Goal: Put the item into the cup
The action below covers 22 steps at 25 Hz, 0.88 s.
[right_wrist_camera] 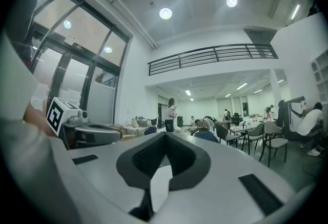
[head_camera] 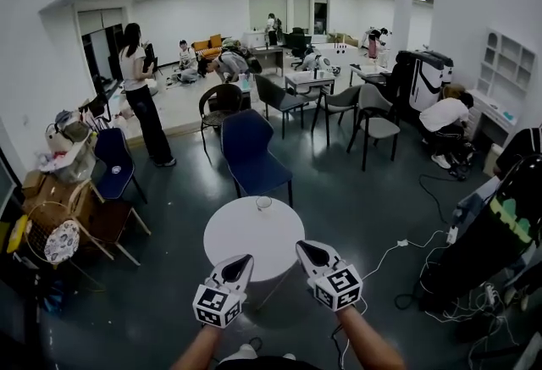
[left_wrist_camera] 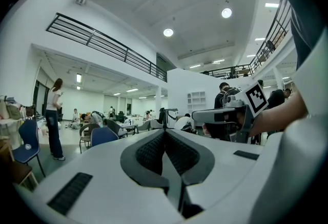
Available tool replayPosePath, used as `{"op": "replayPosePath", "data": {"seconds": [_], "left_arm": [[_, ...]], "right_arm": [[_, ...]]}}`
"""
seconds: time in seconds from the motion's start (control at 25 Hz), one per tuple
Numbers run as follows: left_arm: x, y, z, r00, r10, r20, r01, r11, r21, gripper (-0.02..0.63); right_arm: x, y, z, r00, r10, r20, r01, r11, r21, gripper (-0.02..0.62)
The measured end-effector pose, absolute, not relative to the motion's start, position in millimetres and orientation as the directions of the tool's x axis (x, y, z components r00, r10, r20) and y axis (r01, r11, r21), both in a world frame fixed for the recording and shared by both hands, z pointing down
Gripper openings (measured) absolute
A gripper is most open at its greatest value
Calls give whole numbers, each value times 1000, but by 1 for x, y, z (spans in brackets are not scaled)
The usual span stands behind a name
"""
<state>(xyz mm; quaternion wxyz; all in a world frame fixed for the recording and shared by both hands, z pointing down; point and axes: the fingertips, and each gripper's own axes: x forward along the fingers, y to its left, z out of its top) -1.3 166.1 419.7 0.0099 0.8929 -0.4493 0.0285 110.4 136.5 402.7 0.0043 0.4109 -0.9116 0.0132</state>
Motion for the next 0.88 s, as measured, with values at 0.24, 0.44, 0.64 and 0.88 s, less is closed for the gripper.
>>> {"op": "replayPosePath", "data": {"seconds": [0.24, 0.44, 0.64, 0.88], "left_arm": [[-5, 168, 419, 598, -800, 55, -801, -598, 4, 16], [-18, 164, 419, 599, -799, 51, -800, -599, 13, 16], [-31, 155, 418, 602, -796, 59, -798, -602, 18, 15], [-42, 152, 415, 610, -790, 62, -792, -610, 17, 15]], "right_arm": [[107, 137, 403, -662, -749, 28, -749, 662, -16, 17], [93, 131, 404, -663, -748, 31, -749, 663, -16, 17], [79, 124, 401, -660, -751, 32, -751, 660, -17, 17], [68, 120, 399, -653, -756, 30, -757, 653, -24, 17]]}}
